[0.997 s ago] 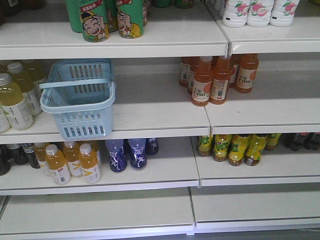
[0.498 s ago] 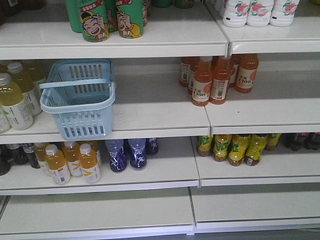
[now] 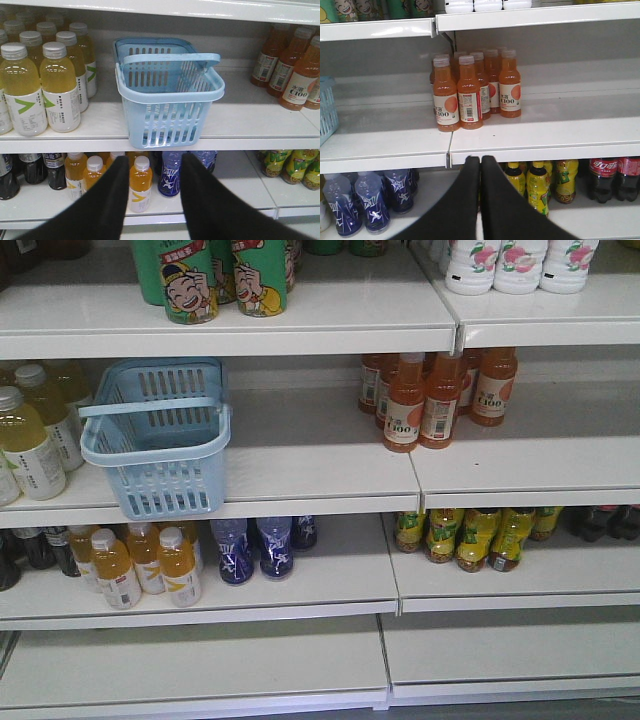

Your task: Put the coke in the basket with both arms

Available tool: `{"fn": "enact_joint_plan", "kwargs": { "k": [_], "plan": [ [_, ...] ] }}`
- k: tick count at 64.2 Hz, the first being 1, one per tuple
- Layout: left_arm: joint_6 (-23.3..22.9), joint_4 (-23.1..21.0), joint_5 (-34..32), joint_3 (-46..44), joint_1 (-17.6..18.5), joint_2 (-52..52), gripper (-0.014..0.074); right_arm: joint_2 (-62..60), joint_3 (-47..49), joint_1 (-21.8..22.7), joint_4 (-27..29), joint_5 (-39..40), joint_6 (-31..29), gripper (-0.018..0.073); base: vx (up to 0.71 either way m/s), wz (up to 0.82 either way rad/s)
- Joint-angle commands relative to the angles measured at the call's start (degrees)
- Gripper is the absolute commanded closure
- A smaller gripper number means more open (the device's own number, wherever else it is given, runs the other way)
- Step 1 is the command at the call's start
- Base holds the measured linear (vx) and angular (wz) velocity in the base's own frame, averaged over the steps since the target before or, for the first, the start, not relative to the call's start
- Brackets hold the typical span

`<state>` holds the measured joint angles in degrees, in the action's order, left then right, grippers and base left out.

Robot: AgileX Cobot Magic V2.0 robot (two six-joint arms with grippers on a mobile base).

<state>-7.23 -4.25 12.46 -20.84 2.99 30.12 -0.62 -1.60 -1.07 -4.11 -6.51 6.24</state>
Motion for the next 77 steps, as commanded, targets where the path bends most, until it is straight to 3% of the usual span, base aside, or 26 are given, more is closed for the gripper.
{"fn": "enact_joint_plan", "kwargs": {
  "k": [1, 10, 19, 23, 33, 45, 50, 56, 60, 77],
  "plan": [
    [-0.3, -0.6, -4.6, -1.9, 0.3, 0.5, 0.022, -0.7, -0.5, 0.3, -0.3, 4.2, -0.3, 0.0569, 0.0, 0.0],
    [-0.3, -0.6, -4.9, -1.9, 0.3, 0.5, 0.0135, -0.7, -0.5, 0.3, -0.3, 4.2, -0.3, 0.0569, 0.0, 0.0],
    [-1.2, -2.6, -7.5, -1.9, 0.3, 0.5, 0.0132, -0.7, -0.5, 0.3, -0.3, 4.2, -0.3, 0.0569, 0.0, 0.0],
    [-5.0, -7.6, -9.3, -1.9, 0.3, 0.5, 0.0132, -0.7, -0.5, 0.3, -0.3, 4.2, -0.3, 0.0569, 0.0, 0.0],
    [-16.5, -24.9, -12.9, -1.9, 0.4, 1.1, 0.0132, -0.7, -0.5, 0.3, -0.3, 4.2, -0.3, 0.0569, 0.0, 0.0],
    [-20.0, -39.5, -13.2, -1.9, 0.4, 6.7, 0.0132, -0.7, -0.5, 0.3, -0.3, 4.2, -0.3, 0.0569, 0.0, 0.0],
    [-19.8, -47.7, -12.5, -2.0, 0.4, 10.2, 0.0132, -0.7, -0.5, 0.3, -0.3, 4.2, -0.3, 0.0569, 0.0, 0.0],
    [-19.7, -54.3, -12.0, -2.2, 0.4, 14.1, 0.0132, -0.7, -0.5, 0.3, -0.3, 4.1, -0.3, 0.0569, 0.0, 0.0],
    [-19.6, -56.2, -10.9, -3.5, 0.4, 17.3, 0.0132, -0.7, -0.5, 0.3, -0.3, 4.1, -0.3, 0.0569, 0.0, 0.0],
    [-18.2, -56.2, -3.7, -16.3, 0.4, 31.2, 0.0132, -0.7, -0.5, 0.3, -0.3, 4.1, -0.3, 0.0569, 0.0, 0.0]
  ]
}}
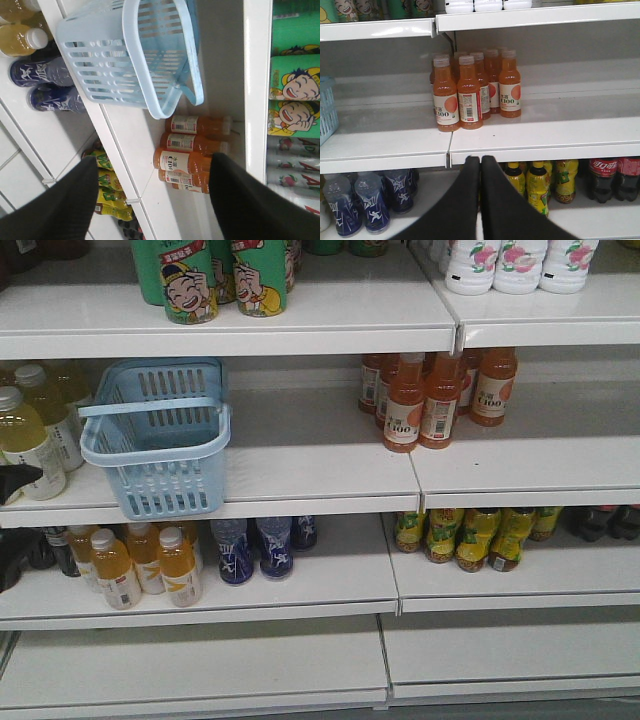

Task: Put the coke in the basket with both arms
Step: 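Reach the left gripper to the basket handle and grasp it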

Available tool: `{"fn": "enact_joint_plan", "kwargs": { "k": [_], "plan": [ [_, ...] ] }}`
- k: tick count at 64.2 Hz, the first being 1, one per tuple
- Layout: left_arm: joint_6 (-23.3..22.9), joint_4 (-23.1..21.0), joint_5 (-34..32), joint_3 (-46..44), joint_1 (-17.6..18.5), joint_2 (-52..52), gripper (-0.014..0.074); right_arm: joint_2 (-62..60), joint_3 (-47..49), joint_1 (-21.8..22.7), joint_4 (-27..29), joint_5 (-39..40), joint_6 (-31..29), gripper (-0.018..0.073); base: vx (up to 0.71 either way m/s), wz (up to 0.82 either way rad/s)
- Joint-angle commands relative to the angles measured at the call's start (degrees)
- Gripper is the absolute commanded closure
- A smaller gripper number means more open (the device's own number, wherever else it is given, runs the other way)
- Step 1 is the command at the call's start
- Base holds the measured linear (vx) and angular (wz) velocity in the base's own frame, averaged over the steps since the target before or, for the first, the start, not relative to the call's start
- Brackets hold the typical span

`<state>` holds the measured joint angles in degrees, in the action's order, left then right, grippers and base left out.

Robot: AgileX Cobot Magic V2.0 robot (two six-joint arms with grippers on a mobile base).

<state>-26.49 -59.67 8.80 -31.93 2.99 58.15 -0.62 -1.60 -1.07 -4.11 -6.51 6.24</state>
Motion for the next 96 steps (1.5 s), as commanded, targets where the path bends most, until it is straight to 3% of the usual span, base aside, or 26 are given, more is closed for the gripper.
{"fn": "enact_joint_plan", "kwargs": {
  "k": [1, 18, 34, 79, 96],
  "plan": [
    [1.1, -0.8, 0.0, -5.7, 0.4, 4.3, 0.0132, -0.7, -0.5, 0.3, -0.3, 4.1, -0.3, 0.0569, 0.0, 0.0],
    [1.2, -7.0, -0.3, -14.0, 0.4, 17.2, 0.0178, -0.7, -0.5, 0.3, -0.3, 4.1, -0.3, 0.0569, 0.0, 0.0],
    [1.6, -7.1, 0.3, -22.9, 0.4, 25.1, 0.0242, -0.7, -0.5, 0.3, -0.3, 4.1, -0.3, 0.0569, 0.0, 0.0],
    [1.6, -7.1, 0.6, -40.2, 0.4, 41.5, 0.0242, -0.7, -0.5, 0.3, -0.3, 4.1, -0.3, 0.0569, 0.0, 0.0],
    [4.9, -7.2, 0.6, -45.7, 0.4, 45.6, 0.0242, -0.7, -0.5, 0.3, -0.3, 4.1, -0.3, 0.0569, 0.0, 0.0]
  ]
}}
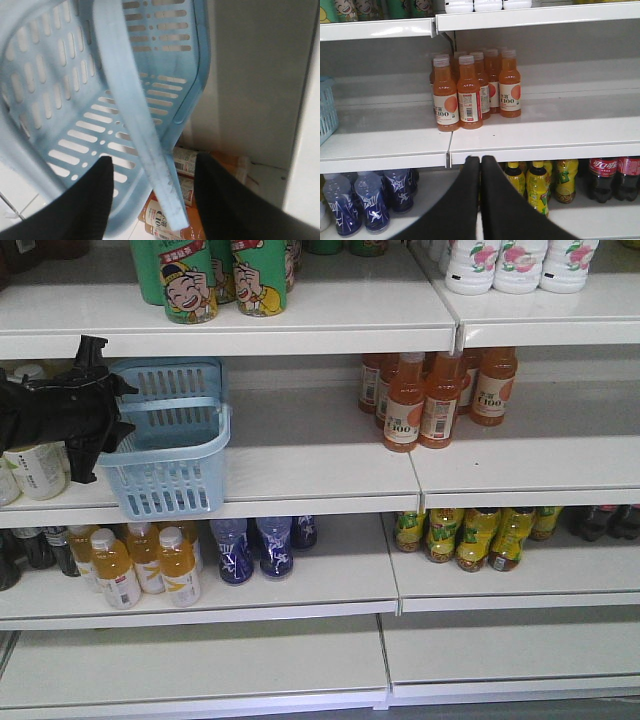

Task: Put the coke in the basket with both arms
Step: 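Reach the left gripper to the basket handle and grasp it, then lift the basket off the shelf with the left gripper and lower it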

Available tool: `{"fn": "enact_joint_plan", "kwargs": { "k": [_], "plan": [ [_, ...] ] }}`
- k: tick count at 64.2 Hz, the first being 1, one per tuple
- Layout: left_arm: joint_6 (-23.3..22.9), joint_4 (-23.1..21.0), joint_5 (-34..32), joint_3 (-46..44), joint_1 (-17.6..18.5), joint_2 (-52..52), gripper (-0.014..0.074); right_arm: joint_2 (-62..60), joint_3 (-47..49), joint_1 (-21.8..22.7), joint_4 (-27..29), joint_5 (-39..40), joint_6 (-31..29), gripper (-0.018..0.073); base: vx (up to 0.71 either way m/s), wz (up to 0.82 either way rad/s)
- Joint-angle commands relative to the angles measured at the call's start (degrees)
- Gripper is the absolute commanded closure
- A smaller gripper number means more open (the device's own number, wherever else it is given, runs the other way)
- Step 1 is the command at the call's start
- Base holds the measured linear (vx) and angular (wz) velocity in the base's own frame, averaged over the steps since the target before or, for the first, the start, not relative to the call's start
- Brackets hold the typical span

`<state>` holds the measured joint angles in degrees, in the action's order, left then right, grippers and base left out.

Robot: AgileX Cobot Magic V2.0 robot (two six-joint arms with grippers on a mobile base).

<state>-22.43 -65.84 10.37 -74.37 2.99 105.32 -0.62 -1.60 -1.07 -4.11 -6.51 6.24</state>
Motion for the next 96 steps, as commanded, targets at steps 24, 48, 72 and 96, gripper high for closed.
{"fn": "enact_joint_plan", "kwargs": {
  "k": [24, 48, 72, 96],
  "plan": [
    [6.3, -8.6, -0.1, -7.4, 0.4, 4.1, 0.026, -0.7, -0.5, 0.3, -0.3, 4.1, -0.3, 0.0569, 0.0, 0.0],
    [31.9, -27.2, 3.1, -9.7, 0.3, 5.7, 0.0605, -0.7, -0.5, 0.3, -0.3, 4.1, -0.3, 0.0569, 0.0, 0.0],
    [40.9, -31.3, 22.4, -9.4, 0.1, 5.6, 0.0604, -0.7, -0.5, 0.3, -0.3, 4.1, -0.3, 0.0569, 0.0, 0.0],
    [47.3, -31.5, 37.2, 2.7, 0.2, -0.5, 0.0604, -0.7, -0.5, 0.3, -0.3, 4.1, -0.3, 0.0569, 0.0, 0.0]
  ]
}}
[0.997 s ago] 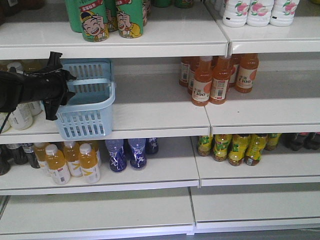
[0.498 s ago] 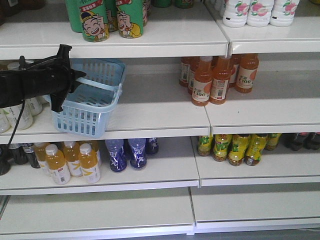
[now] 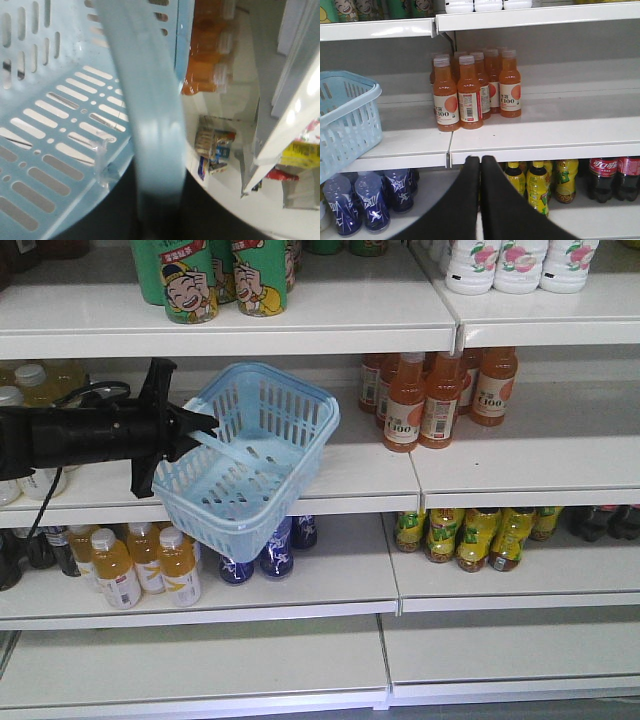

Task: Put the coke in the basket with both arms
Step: 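Lift the basket off the shelf with the left gripper and lower it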

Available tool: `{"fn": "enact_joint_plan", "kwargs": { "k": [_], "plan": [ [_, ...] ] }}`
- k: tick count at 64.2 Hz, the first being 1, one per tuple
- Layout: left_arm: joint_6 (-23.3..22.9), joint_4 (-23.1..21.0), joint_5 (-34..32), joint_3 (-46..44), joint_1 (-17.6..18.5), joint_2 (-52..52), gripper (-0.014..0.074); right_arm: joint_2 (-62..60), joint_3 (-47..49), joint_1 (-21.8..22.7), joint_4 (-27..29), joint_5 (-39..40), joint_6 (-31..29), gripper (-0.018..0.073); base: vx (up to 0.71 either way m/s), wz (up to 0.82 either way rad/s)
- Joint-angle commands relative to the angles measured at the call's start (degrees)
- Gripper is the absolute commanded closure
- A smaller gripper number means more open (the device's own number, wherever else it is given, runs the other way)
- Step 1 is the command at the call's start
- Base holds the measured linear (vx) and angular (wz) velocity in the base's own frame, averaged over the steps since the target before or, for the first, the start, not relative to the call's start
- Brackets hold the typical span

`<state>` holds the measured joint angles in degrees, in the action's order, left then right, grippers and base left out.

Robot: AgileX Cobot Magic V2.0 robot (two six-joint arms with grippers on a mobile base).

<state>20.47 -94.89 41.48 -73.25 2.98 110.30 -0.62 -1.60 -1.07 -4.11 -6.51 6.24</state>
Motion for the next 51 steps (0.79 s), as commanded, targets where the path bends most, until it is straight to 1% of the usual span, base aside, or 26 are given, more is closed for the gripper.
{"fn": "enact_joint_plan", "kwargs": {
  "k": [1, 4, 9, 17, 21, 25, 29, 36, 44, 51],
  "plan": [
    [5.3, -2.5, 7.2, 2.3, 0.2, -5.8, 0.0604, -0.7, -0.5, 0.3, -0.3, 4.1, -0.3, 0.0569, 0.0, 0.0],
    [8.7, -2.5, 9.9, 3.7, 0.2, -6.5, 0.0604, -0.7, -0.5, 0.3, -0.3, 4.1, -0.3, 0.0569, 0.0, 0.0],
    [12.8, -3.0, 15.4, 6.1, 0.4, -7.5, 0.0604, -0.7, -0.5, 0.3, -0.3, 4.1, -0.3, 0.0569, 0.0, 0.0],
    [17.3, -4.7, 23.4, 10.5, 0.5, -8.9, 0.0604, -0.7, -0.5, 0.3, -0.3, 4.1, -0.3, 0.0569, 0.0, 0.0],
    [21.5, -6.1, 26.9, 13.2, 0.9, -9.7, 0.0604, -0.7, -0.5, 0.3, -0.3, 4.1, -0.3, 0.0569, 0.0, 0.0],
    [28.3, -7.1, 30.2, 15.6, 1.6, -10.4, 0.0604, -0.7, -0.5, 0.3, -0.3, 4.1, -0.3, 0.0569, 0.0, 0.0],
    [32.7, -7.1, 30.1, 18.8, 2.9, -11.5, 0.0604, -0.7, -0.5, 0.3, -0.3, 4.1, -0.3, 0.0569, 0.0, 0.0],
    [37.0, -7.6, 30.1, 24.3, 5.7, -13.1, 0.0604, -0.7, -0.5, 0.3, -0.3, 4.1, -0.3, 0.0569, 0.0, 0.0],
    [39.8, -7.6, 30.1, 29.1, 8.9, -13.6, 0.0604, -0.7, -0.5, 0.3, -0.3, 4.1, -0.3, 0.0569, 0.0, 0.0],
    [41.0, -7.6, 30.1, 31.7, 10.8, -13.7, 0.0604, -0.7, -0.5, 0.3, -0.3, 4.1, -0.3, 0.0569, 0.0, 0.0]
  ]
}}
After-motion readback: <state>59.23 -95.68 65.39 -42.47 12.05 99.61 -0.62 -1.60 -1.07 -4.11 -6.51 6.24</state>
